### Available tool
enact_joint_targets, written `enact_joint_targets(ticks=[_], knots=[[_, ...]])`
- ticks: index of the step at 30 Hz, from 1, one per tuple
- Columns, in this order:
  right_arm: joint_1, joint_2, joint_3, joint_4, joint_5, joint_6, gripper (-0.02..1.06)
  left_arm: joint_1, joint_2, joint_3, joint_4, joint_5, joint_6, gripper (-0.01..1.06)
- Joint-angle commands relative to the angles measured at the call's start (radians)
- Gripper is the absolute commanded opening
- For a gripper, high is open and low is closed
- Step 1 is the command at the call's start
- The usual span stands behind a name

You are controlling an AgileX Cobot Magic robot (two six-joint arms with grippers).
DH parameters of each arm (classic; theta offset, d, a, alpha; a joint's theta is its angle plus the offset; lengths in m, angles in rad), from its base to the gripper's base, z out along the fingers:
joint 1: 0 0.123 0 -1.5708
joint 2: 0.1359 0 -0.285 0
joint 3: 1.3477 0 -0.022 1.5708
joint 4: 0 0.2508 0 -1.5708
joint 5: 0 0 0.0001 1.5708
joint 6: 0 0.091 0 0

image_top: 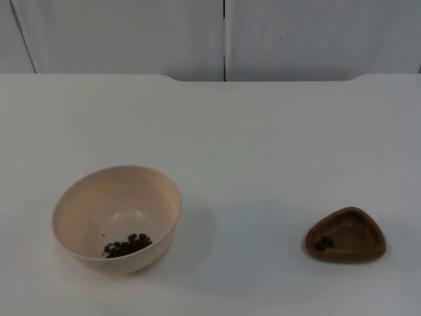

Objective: Pick up the bowl with the left hand and pour the coffee beans from the cup into the bowl with the right hand.

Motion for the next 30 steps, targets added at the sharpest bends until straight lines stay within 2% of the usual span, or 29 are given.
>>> enact_joint_targets(ticks=[1,6,10,13,15,19,30], knots=[[0.0,-0.032,0.002,0.005,0.036,-0.012,0.7,0.002,-0.025,0.002,0.012,0.05,-0.018,0.66],[0.0,-0.099,0.011,0.005,0.094,-0.012,0.7,0.002,-0.079,0.004,0.076,0.101,-0.071,0.66],[0.0,-0.169,0.011,0.005,0.161,-0.012,0.7,0.002,-0.143,0.015,0.205,0.11,-0.197,0.66],[0.0,-0.194,0.011,0.005,0.176,-0.012,0.7,0.002,-0.175,0.047,0.216,0.112,-0.202,0.66],[0.0,-0.219,0.011,0.005,0.198,-0.01,0.7,0.002,-0.233,0.126,0.227,0.112,-0.219,0.66],[0.0,-0.219,0.011,0.006,0.249,0.0,0.7,0.002,-0.3,0.199,0.258,0.131,-0.228,0.66],[0.0,-0.219,0.011,0.0,0.304,-0.006,0.7,0.002,-0.358,0.259,0.292,0.124,-0.273,0.66]])
